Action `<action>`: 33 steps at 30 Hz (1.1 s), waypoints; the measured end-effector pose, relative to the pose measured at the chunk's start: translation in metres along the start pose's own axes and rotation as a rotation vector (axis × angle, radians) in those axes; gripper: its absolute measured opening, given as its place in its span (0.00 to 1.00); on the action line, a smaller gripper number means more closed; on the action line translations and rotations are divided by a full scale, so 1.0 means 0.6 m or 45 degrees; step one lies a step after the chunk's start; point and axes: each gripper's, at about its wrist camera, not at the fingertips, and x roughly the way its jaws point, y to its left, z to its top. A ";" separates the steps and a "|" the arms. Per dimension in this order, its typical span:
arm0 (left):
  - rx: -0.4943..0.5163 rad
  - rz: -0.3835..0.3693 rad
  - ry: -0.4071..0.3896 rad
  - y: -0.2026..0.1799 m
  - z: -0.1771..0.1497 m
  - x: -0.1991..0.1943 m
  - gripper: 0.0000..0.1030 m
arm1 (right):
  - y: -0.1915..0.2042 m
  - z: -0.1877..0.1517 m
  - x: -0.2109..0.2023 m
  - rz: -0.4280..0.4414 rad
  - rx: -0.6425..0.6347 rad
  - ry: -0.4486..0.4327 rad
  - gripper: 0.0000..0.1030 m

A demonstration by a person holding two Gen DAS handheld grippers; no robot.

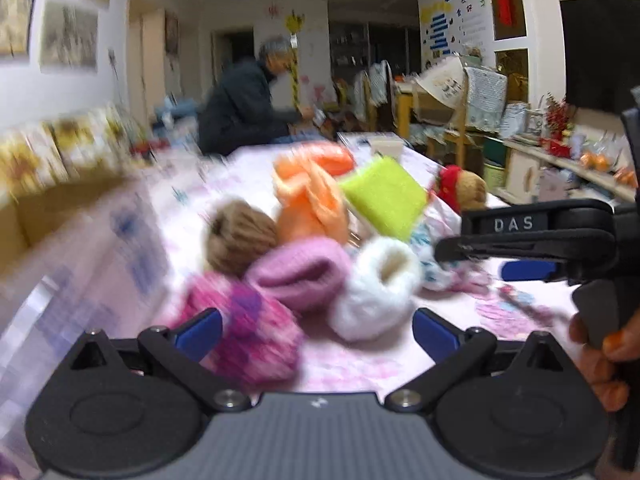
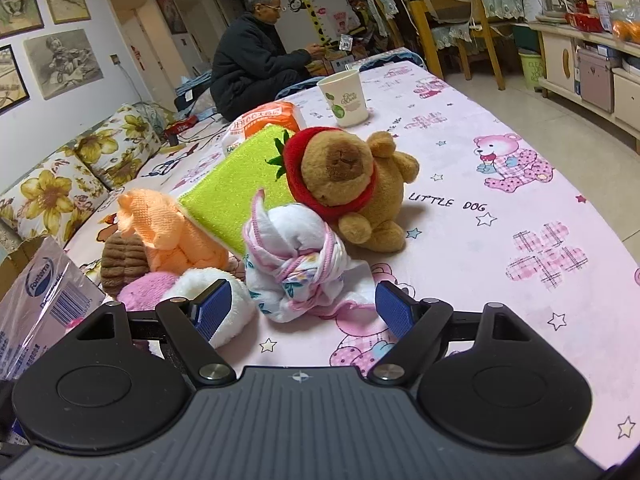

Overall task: Organize soft objects
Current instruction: 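Grasp the pink-purple knit sock with the left gripper while the right gripper grasps the white cloth bundle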

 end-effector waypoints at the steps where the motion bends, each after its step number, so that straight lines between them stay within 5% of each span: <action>1: 0.038 0.038 -0.031 0.000 0.003 -0.002 0.98 | 0.001 -0.001 0.002 0.002 0.002 0.005 0.96; 6: 0.120 0.160 -0.034 0.000 0.013 0.017 0.90 | 0.003 -0.002 0.012 0.007 -0.001 0.030 0.96; 21: 0.009 0.180 0.160 0.044 0.014 0.084 0.77 | 0.010 0.020 0.057 0.005 0.028 0.015 0.96; 33: -0.022 0.147 0.160 0.047 0.015 0.081 0.57 | 0.024 0.018 0.070 0.010 0.008 0.003 0.75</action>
